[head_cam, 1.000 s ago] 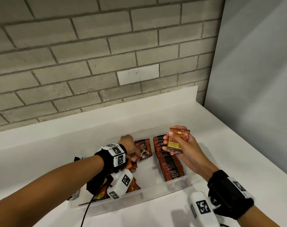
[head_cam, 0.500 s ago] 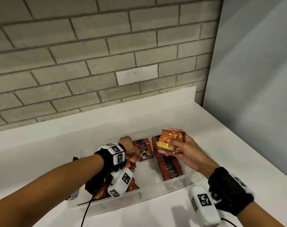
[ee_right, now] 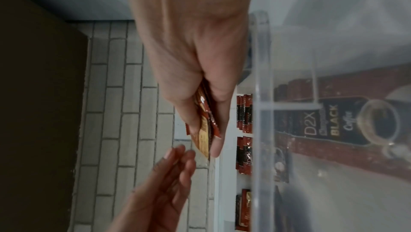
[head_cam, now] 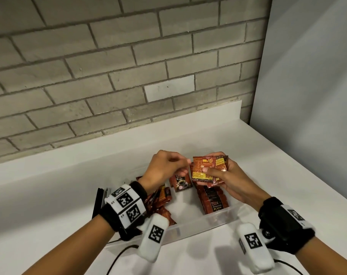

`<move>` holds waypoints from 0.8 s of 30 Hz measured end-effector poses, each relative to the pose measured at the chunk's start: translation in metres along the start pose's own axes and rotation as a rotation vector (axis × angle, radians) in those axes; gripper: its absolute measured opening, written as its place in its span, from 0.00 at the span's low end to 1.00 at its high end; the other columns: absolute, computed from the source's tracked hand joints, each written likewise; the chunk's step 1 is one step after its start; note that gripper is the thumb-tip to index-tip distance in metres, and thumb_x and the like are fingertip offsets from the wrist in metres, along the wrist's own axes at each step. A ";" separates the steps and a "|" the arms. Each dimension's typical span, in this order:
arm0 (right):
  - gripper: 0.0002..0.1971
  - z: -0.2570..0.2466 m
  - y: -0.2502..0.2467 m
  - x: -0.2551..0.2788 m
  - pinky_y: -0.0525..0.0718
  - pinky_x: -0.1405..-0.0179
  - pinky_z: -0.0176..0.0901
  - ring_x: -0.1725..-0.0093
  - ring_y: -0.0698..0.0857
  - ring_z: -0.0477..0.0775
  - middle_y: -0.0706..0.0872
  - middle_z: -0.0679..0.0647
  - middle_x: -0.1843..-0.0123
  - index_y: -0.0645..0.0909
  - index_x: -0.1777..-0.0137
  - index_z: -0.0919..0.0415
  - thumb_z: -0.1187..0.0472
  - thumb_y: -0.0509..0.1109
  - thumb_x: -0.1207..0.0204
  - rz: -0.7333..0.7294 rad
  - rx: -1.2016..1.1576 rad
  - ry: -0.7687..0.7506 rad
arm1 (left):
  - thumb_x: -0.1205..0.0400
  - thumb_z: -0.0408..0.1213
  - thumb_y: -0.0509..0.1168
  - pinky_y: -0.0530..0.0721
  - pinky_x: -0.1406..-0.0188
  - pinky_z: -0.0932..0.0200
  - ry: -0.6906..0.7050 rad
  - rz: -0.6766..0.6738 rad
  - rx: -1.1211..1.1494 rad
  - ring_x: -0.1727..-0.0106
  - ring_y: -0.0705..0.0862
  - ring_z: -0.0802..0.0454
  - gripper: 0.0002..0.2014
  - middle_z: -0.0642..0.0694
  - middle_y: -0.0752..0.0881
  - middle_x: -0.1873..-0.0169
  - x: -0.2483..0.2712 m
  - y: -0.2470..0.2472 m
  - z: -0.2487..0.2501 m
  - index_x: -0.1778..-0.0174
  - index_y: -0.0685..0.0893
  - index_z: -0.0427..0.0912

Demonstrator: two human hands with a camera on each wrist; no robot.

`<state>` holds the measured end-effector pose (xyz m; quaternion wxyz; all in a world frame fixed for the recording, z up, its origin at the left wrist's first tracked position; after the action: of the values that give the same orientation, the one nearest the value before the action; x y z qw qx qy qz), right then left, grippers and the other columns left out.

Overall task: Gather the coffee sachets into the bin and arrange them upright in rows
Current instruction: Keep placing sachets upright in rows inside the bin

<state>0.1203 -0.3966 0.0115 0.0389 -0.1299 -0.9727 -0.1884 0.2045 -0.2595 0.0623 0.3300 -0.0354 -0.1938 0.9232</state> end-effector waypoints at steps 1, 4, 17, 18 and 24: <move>0.18 0.000 0.001 0.000 0.89 0.60 0.48 0.47 0.90 0.60 0.89 0.62 0.44 0.76 0.39 0.62 0.74 0.71 0.26 0.005 0.031 -0.015 | 0.21 0.38 0.71 0.86 0.61 0.68 0.035 0.021 -0.053 0.60 0.89 0.52 0.11 0.42 0.91 0.58 0.002 0.003 0.003 0.48 0.90 0.36; 0.17 -0.002 0.007 0.001 0.89 0.57 0.50 0.44 0.89 0.62 0.88 0.62 0.44 0.74 0.38 0.64 0.71 0.71 0.24 -0.042 0.080 -0.068 | 0.22 0.44 0.72 0.82 0.58 0.75 0.136 0.057 -0.253 0.58 0.87 0.66 0.13 0.53 0.91 0.54 0.008 0.013 0.013 0.45 0.90 0.44; 0.11 0.003 0.014 0.004 0.89 0.50 0.58 0.46 0.87 0.61 0.85 0.69 0.44 0.76 0.35 0.59 0.65 0.59 0.14 -0.111 0.112 -0.034 | 0.16 0.33 0.64 0.87 0.51 0.50 -0.236 0.052 0.144 0.62 0.87 0.45 0.10 0.36 0.90 0.60 0.005 0.012 -0.034 0.53 0.88 0.31; 0.12 0.003 0.013 0.003 0.89 0.52 0.57 0.47 0.87 0.62 0.85 0.70 0.44 0.76 0.35 0.60 0.66 0.57 0.14 -0.105 0.064 -0.019 | 0.16 0.33 0.62 0.87 0.56 0.55 -0.290 0.048 0.161 0.65 0.86 0.48 0.10 0.39 0.88 0.62 0.005 0.009 -0.041 0.53 0.86 0.29; 0.15 0.000 0.004 0.003 0.90 0.54 0.54 0.44 0.88 0.66 0.86 0.68 0.41 0.74 0.31 0.63 0.71 0.55 0.15 -0.037 -0.120 0.007 | 0.18 0.30 0.66 0.79 0.74 0.66 -0.474 -0.020 0.024 0.72 0.82 0.58 0.03 0.45 0.87 0.66 0.001 -0.011 -0.071 0.56 0.85 0.37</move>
<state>0.1184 -0.3918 0.0135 0.0309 -0.1131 -0.9617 -0.2477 0.2242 -0.2277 0.0007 0.2849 0.1884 -0.2551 0.9046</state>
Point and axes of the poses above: each hand's wrist, its own x-axis away from the middle knuckle, its own y-axis out of the palm, z = x × y, the point moved 8 cm from there along -x, towards the middle knuckle
